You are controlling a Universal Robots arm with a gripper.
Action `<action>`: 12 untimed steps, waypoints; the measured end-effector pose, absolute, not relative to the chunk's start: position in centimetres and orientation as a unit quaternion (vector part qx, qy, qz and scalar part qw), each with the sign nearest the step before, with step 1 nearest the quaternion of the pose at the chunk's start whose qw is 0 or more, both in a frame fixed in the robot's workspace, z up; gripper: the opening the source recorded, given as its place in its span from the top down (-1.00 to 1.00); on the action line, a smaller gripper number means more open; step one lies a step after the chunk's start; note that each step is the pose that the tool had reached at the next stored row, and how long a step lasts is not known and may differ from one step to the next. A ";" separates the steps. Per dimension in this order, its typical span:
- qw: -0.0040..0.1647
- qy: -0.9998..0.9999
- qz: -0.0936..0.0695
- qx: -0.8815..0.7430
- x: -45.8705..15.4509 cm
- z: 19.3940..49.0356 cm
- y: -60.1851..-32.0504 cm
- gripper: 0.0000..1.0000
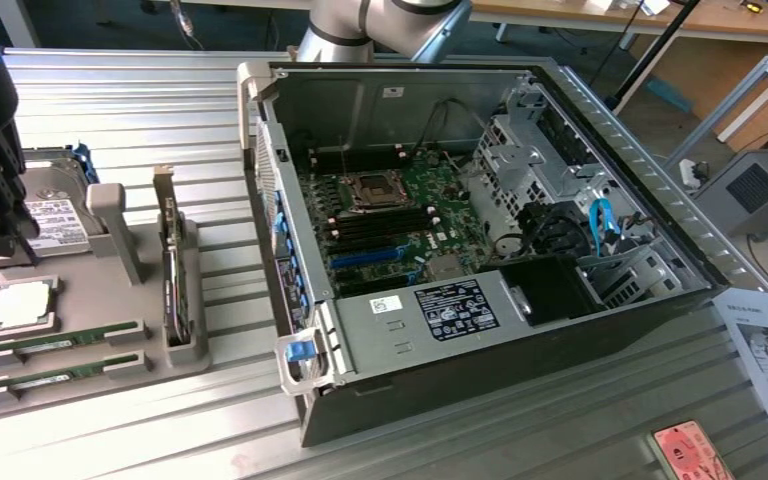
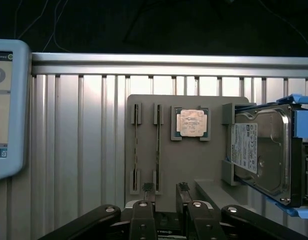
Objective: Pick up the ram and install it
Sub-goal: 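Pick up the ram and move it above insertion slot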
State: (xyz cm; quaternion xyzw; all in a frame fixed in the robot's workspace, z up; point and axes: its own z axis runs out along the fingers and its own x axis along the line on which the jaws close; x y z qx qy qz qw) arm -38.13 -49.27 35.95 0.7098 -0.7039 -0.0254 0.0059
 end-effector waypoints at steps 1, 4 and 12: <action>0.006 -0.704 -0.026 0.710 -38.1 35.9 -49.3 0.38; 0.005 -0.704 -0.026 0.710 -38.1 35.9 -49.4 0.38; 0.005 -0.704 -0.026 0.710 -38.1 35.7 -49.6 0.38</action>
